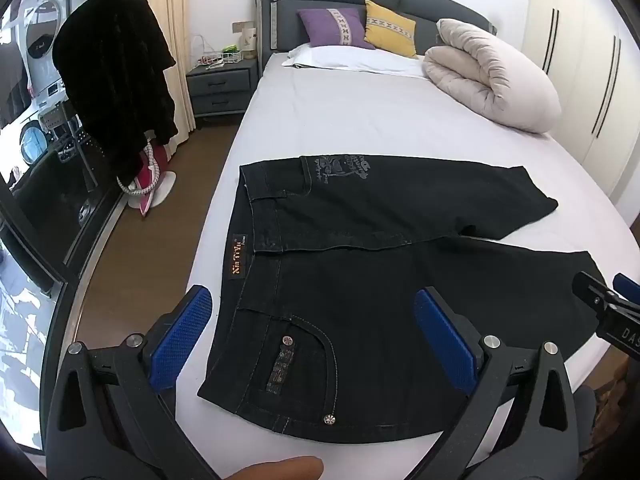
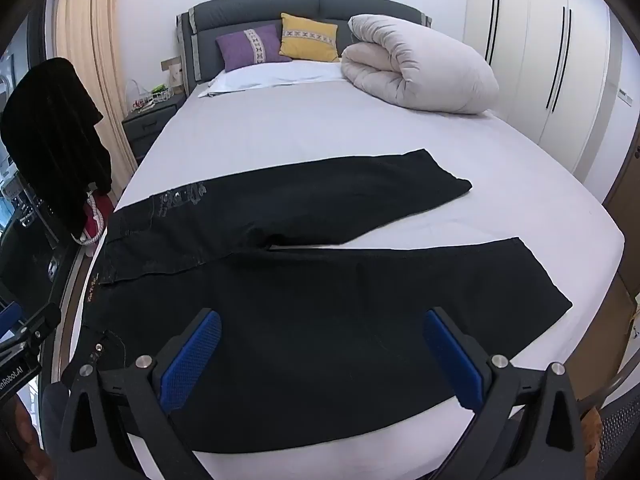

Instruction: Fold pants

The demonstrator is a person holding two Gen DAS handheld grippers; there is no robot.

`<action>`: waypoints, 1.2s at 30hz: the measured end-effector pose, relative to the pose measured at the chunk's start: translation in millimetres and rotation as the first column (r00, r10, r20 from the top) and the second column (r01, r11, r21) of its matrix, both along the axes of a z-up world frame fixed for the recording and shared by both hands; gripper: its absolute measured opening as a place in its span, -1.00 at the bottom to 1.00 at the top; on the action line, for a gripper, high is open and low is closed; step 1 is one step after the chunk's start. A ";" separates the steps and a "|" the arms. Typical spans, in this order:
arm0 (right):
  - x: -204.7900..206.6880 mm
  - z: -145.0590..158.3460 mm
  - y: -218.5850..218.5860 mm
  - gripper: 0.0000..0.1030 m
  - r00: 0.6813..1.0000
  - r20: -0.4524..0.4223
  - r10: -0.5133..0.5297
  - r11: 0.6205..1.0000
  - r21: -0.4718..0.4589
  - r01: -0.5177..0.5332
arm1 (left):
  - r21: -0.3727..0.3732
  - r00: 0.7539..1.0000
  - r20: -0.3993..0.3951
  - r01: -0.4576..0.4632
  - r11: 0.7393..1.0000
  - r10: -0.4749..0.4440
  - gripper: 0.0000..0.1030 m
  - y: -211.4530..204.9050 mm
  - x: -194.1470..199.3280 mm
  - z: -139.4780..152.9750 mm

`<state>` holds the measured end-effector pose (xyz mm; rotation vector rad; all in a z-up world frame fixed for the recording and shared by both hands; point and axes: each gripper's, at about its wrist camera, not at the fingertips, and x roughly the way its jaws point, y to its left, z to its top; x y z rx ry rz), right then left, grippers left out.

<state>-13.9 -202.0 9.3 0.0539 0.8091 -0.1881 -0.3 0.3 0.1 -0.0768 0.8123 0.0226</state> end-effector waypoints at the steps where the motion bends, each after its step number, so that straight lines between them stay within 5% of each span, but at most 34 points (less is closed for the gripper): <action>1: 0.0 0.0 -0.3 1.00 1.000 0.001 0.003 1.000 -0.001 -0.003 | 0.002 1.000 0.000 0.000 1.000 0.000 1.00 0.0 0.0 0.0; 36: 7.6 -14.0 13.7 1.00 0.997 -0.073 0.032 0.999 -0.026 -0.034 | 0.005 1.000 -0.021 0.003 1.000 -0.003 1.00 -1.0 -1.6 -12.5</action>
